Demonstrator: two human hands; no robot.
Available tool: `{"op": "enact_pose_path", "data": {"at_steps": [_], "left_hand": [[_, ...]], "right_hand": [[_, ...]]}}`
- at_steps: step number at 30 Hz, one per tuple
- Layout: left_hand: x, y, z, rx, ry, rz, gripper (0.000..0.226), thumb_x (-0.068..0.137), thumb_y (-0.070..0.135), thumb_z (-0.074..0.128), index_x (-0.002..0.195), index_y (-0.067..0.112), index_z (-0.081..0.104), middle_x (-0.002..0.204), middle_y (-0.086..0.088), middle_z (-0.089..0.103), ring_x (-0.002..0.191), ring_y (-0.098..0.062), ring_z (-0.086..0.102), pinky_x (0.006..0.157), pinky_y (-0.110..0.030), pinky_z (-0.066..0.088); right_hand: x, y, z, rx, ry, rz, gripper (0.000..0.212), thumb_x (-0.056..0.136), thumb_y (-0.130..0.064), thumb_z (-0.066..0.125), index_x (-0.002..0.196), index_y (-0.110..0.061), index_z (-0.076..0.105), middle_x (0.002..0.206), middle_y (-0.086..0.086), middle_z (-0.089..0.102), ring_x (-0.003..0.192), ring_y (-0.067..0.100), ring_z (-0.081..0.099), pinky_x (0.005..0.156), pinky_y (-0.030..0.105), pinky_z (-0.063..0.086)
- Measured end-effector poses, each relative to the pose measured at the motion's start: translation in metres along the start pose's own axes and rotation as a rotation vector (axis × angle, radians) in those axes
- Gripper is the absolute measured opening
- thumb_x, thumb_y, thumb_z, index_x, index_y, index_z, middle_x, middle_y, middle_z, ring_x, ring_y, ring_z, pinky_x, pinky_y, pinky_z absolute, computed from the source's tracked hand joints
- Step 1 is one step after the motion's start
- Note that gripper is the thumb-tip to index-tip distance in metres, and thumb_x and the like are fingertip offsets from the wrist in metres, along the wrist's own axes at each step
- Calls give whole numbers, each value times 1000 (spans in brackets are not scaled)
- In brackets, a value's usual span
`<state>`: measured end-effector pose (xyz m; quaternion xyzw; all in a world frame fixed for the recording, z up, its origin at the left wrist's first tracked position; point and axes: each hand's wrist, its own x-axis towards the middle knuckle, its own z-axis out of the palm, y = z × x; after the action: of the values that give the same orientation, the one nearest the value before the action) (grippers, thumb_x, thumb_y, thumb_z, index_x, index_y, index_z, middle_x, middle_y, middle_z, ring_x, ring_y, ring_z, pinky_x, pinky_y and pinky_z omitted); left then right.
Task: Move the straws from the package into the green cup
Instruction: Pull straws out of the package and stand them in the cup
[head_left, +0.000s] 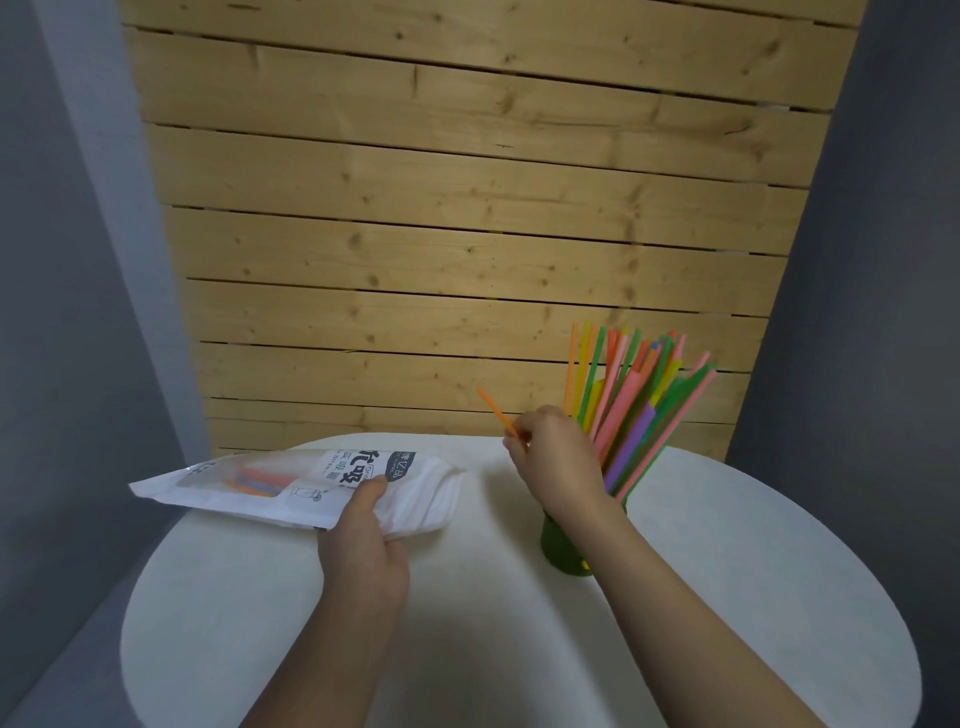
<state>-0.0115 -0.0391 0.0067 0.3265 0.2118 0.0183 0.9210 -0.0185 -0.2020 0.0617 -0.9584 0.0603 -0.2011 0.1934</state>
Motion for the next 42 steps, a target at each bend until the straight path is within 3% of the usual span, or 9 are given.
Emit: {"op": "enact_pose_path", "data": {"at_steps": [3,10,14,18,25,29,34,39,42], "left_hand": [[-4,0,2,7,11,-3,50,86,2,66,135,10,57,131,-3,66,120,-20,63,106,-37,48],[-9,1,4,1,18,6,50,86,-1,64,134,10,57,131,-3,65,119,-21,62,105,-38,49],[-11,1,3,-4,7,18,50,86,-1,64,135,10,57,132,-4,64,121,-21,62,107,-39,47],[-12,2,3,11,-3,16,49,87,1,64,135,9,57,133,-4,65,122,-19,62,104,-34,48],[-19,2,3,41,-42,-31,47,89,4,62,135,9,58,134,-3,64,120,-17,61,97,-29,50],[-23,2,3,45,-59,-60,47,90,4,60,136,9,57,135,-4,63,111,-16,60,88,-26,48],[-24,6,3,31,-58,-63,47,90,4,60,136,9,57,135,-4,63,109,-17,61,78,-23,50],[-25,6,2,-3,-72,-58,48,91,1,58,138,7,55,137,-6,61,106,-18,61,74,-22,50],[-24,7,1,-10,-69,-54,48,90,2,59,137,7,55,137,-6,62,114,-19,61,84,-25,51]], "right_hand": [[3,4,-7,100,90,57,23,94,-21,52,101,-5,67,87,11,69,76,27,62,64,33,49],[12,29,-36,105,340,226,59,91,-1,46,144,-14,25,102,20,67,89,33,66,78,38,51],[11,35,-27,147,317,213,82,86,8,46,150,-23,6,143,20,41,123,32,50,95,43,47],[6,34,-31,179,432,158,91,80,15,50,149,-27,9,155,11,20,138,29,32,93,40,45],[-3,39,-31,259,441,127,77,81,7,54,140,-26,18,112,12,63,79,21,60,65,28,39],[-7,39,-33,218,389,135,75,91,-2,41,139,-44,2,124,12,58,103,29,59,79,41,50],[-11,42,-34,114,286,185,68,92,0,36,147,-31,13,91,11,64,79,30,62,62,34,48],[-19,40,-37,24,169,202,52,91,-5,46,140,-20,37,104,12,66,92,31,62,70,38,52],[-26,34,-44,98,131,170,56,90,-11,54,143,-21,36,87,9,64,79,27,61,70,35,51]]}}
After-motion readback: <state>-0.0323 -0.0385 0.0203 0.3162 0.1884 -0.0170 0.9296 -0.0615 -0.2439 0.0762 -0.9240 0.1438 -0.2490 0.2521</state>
